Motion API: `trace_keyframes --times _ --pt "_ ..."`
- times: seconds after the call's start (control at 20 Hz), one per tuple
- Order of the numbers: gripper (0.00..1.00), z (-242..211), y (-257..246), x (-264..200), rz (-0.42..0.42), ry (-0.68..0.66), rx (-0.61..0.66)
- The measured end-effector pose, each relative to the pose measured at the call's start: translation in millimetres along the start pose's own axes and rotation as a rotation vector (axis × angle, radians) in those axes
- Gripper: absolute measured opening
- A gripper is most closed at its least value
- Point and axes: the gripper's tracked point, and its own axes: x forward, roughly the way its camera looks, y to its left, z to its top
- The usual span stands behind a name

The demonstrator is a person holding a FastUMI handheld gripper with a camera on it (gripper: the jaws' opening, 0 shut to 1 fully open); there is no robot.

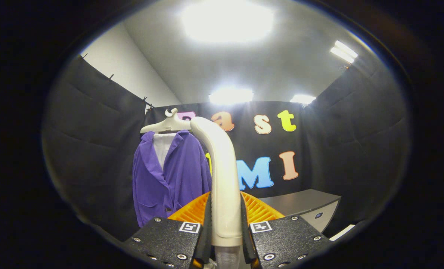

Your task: Iron the clothes twice with a garment steamer, once on the left side and once on the right side.

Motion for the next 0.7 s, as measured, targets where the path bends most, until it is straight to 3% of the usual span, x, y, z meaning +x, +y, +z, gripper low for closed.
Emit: trace_keyframes --times 0.15,0.7 --pt "0.34 -8 -6 -5 -0.043 0.0 -0.004" --pt "0.35 -42 8 -39 0.012 0.062 -0.03"
